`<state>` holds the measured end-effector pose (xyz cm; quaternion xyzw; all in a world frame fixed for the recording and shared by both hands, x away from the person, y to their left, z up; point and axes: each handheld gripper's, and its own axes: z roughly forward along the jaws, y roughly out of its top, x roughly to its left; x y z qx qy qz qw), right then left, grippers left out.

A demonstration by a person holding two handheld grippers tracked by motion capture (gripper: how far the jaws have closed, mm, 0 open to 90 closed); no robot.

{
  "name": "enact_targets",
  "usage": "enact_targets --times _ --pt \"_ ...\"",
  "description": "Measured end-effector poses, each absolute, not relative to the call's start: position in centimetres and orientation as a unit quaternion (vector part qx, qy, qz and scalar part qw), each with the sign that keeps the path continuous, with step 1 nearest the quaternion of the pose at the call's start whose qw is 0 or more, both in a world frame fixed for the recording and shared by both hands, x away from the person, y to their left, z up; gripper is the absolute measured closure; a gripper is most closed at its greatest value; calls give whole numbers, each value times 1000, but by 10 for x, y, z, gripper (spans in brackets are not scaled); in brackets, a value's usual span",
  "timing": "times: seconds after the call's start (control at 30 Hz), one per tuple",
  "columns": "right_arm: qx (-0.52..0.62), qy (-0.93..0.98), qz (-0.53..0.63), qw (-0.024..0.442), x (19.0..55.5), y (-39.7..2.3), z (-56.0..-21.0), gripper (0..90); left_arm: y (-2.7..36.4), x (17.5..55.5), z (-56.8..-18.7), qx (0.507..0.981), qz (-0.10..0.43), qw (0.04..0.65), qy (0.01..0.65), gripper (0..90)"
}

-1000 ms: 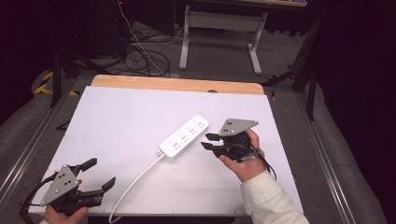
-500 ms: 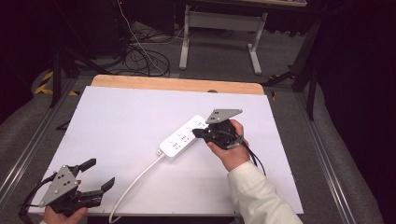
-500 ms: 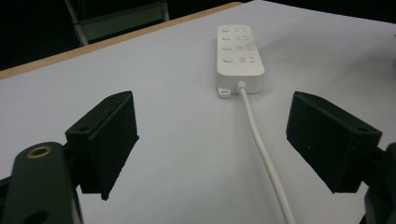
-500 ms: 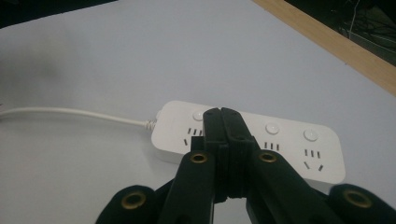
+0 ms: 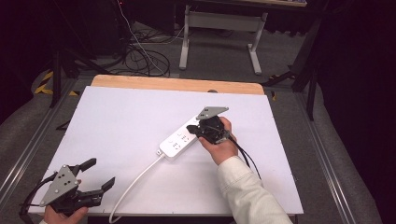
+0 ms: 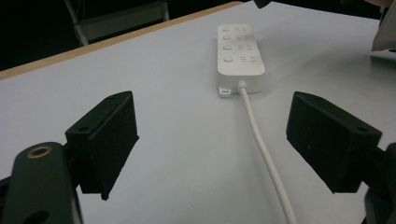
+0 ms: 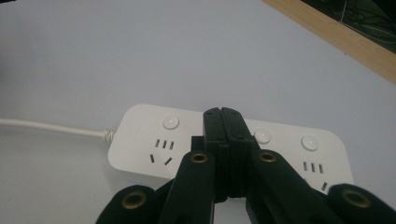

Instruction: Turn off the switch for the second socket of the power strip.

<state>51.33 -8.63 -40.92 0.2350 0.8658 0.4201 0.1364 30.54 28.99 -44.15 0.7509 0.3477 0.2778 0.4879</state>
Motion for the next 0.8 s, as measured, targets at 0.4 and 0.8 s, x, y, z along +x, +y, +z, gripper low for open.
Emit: enact_targets --times 0.4,0.8 --pt "242 866 416 134 526 -72 -426 900 291 307 -442 751 279 487 348 172" --pt "253 868 406 134 535 -61 -442 900 291 307 -442 751 276 487 350 172"
